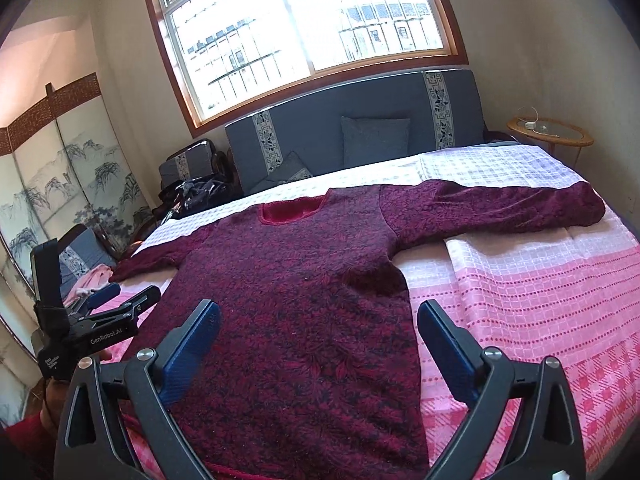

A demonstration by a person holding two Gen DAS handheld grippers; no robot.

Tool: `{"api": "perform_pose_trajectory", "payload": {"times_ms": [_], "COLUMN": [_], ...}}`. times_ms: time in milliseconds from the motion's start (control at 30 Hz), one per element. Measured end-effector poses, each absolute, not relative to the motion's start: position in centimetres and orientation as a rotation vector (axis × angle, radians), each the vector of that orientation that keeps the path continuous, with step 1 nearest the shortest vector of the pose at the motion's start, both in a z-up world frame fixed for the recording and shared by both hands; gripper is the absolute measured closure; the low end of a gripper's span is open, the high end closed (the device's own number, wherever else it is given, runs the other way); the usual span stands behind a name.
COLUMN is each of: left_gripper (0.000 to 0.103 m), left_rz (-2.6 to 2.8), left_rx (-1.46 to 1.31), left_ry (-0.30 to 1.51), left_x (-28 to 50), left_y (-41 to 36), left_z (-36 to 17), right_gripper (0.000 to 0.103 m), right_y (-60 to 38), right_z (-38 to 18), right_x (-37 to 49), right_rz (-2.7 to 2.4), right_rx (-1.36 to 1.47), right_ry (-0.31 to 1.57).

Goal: Fold small clothes
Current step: 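Move both grippers over the spread dark red sweater, then grasp the sweater sleeve cuff with the right gripper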

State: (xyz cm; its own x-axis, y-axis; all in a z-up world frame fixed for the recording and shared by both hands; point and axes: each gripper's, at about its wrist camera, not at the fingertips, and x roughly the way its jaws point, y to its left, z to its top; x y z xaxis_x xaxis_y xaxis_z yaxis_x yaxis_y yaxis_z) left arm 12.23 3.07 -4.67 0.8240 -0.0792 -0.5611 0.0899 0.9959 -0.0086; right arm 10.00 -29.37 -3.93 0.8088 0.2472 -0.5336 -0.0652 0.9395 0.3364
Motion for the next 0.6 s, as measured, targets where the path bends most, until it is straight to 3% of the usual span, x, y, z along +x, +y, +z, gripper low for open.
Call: {"api": "perform_pose_trajectory", "payload": {"times_ms": [233,433,600], "left_gripper": [0.000,0.000,0.000], "left_rz": [-0.098,-0.125,-0.127], "left_rx": [-0.012,-0.074,-0.083], "left_ry": [0.685,0.692,0.731], "left_x": [16.7,16.6,17.1], "left_y": [4.2,4.7,4.7], "left_z": [-9.5,-10.1,-10.6], "right_gripper": [0.042,0.046,0.046], "right_y": [-46.8,-59.7,-64.6], "right_z": [-7.6,-11.2,-13.4], "right_x": [16.9,19.5,21.3], "right_rz": [-0.047,-0.283,-0.365], "right_rx": [0.695,0.910,1.003], "right_ry": [0.655,0.655,0.687]}}
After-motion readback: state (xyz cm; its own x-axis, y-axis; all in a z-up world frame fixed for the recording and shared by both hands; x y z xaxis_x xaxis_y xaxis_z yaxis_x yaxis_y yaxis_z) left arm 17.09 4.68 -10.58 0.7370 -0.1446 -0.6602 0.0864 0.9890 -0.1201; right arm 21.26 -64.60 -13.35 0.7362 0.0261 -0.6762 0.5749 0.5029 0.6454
